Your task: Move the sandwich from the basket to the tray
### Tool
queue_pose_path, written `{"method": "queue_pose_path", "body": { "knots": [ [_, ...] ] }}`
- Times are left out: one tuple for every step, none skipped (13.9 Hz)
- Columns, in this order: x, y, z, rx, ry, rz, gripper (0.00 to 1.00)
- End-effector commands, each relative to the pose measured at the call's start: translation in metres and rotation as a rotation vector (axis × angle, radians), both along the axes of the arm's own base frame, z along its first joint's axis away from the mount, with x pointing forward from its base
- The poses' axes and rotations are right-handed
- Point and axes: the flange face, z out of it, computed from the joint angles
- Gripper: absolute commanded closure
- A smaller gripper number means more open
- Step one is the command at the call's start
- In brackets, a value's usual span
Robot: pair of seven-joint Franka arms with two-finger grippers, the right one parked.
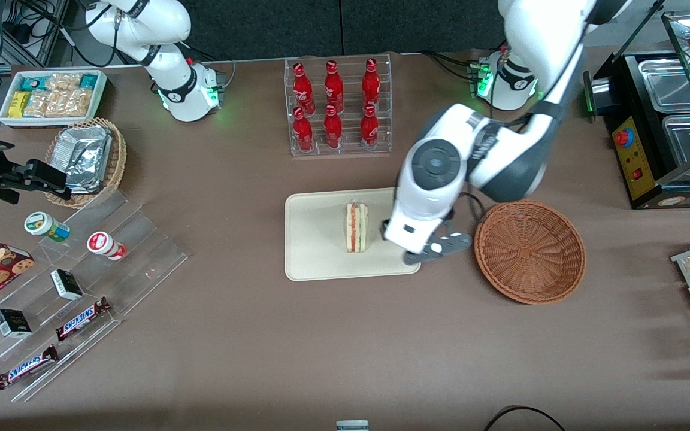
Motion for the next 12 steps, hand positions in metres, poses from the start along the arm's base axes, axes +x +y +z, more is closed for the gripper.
{"method": "queue_pose_path", "body": {
  "knots": [
    [0.008,0.039,0.015,0.007,0.025,0.054,0.0],
    [0.012,0.055,0.019,0.014,0.032,0.077,0.0],
    [0.014,0.07,0.024,0.024,0.039,0.091,0.0],
    [0.017,0.096,0.032,0.021,0.039,0.077,0.0],
    [0.016,0.119,0.039,0.006,0.046,0.043,0.0],
    [0.011,0.144,0.045,-0.009,0.073,0.021,0.0],
    [0.006,0.169,0.054,-0.01,0.092,-0.029,0.0],
    [0.002,0.196,0.061,-0.016,0.127,-0.097,0.0],
    [-0.003,0.221,0.072,-0.046,0.171,-0.176,0.0],
    [-0.013,0.24,0.086,-0.065,0.212,-0.24,0.0],
    [-0.021,0.256,0.095,-0.071,0.248,-0.273,0.0],
    [-0.025,0.269,0.1,-0.075,0.266,-0.28,0.0]
  ]
}}
